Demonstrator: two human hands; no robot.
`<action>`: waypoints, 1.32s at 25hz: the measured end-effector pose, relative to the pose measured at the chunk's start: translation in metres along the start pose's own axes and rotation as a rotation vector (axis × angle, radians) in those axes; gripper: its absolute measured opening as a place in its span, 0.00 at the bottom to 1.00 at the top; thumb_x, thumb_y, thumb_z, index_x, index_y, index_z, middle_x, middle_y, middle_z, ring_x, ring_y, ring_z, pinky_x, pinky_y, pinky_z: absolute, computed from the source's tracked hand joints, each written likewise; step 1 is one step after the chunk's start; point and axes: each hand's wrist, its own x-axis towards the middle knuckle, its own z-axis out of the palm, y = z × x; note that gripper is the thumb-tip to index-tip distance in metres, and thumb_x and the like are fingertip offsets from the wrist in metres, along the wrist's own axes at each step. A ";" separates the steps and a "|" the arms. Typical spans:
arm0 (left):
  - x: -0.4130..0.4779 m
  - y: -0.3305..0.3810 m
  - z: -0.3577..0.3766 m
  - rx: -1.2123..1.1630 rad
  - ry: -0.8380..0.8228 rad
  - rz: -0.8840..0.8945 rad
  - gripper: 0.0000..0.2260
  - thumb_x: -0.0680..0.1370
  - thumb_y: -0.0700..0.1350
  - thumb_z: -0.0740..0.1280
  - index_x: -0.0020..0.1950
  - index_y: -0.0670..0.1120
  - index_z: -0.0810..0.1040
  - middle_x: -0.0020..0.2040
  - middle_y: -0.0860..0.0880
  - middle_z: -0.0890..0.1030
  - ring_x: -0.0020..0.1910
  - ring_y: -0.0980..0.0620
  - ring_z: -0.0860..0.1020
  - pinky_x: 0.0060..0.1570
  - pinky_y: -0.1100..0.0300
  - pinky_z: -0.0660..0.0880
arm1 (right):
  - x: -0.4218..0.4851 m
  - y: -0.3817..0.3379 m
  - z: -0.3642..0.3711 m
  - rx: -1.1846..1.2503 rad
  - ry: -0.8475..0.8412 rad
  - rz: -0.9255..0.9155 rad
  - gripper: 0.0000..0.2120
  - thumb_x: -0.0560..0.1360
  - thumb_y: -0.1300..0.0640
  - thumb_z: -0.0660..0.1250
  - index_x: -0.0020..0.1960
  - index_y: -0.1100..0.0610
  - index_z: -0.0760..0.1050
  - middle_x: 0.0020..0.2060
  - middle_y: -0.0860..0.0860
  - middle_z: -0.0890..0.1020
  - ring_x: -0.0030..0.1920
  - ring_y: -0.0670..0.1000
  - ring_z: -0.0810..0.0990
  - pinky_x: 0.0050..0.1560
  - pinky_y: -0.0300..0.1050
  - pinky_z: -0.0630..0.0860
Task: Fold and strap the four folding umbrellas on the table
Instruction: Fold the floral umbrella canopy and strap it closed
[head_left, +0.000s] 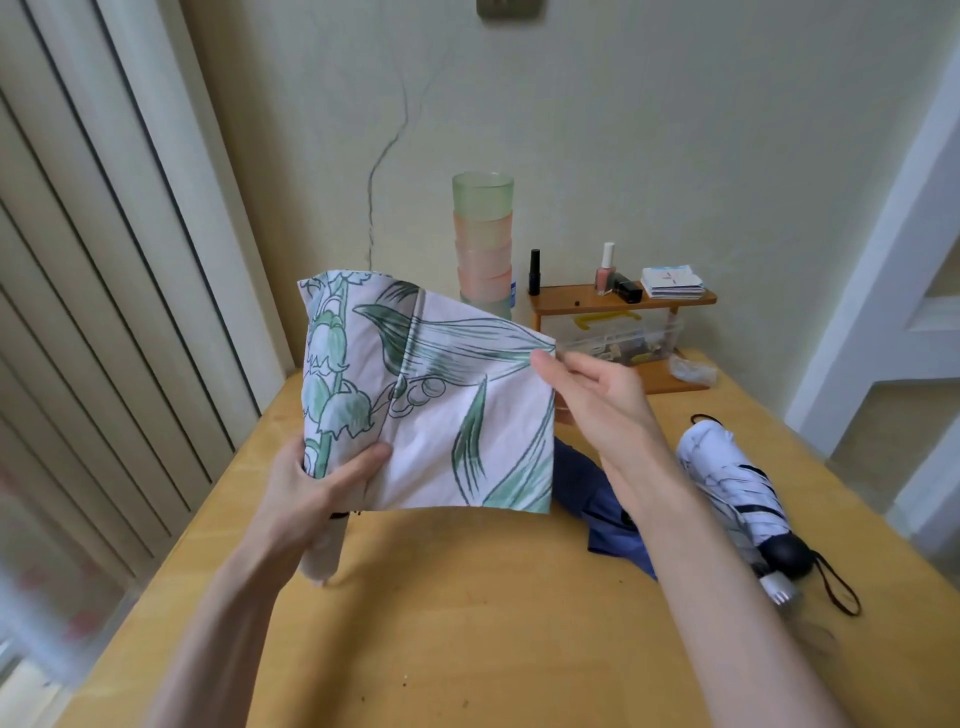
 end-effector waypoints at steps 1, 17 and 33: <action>0.000 0.001 0.001 0.000 -0.001 0.003 0.12 0.74 0.41 0.79 0.54 0.45 0.82 0.37 0.56 0.86 0.30 0.60 0.80 0.27 0.66 0.74 | 0.000 0.002 0.002 -0.005 0.021 -0.011 0.11 0.79 0.50 0.75 0.59 0.51 0.84 0.51 0.40 0.89 0.53 0.35 0.85 0.50 0.28 0.77; -0.001 0.001 0.020 -0.064 0.008 0.047 0.16 0.73 0.37 0.79 0.59 0.44 0.81 0.46 0.45 0.87 0.36 0.47 0.84 0.29 0.52 0.81 | 0.002 0.012 0.023 -0.115 0.297 -0.382 0.12 0.87 0.54 0.63 0.51 0.60 0.80 0.30 0.39 0.77 0.32 0.39 0.73 0.36 0.33 0.67; 0.001 0.004 0.037 -0.107 0.168 0.051 0.20 0.73 0.41 0.81 0.63 0.47 0.80 0.49 0.54 0.88 0.45 0.59 0.86 0.39 0.68 0.80 | 0.004 0.032 0.007 -0.308 0.133 -0.227 0.25 0.84 0.47 0.67 0.34 0.60 0.66 0.19 0.44 0.65 0.21 0.48 0.63 0.23 0.42 0.63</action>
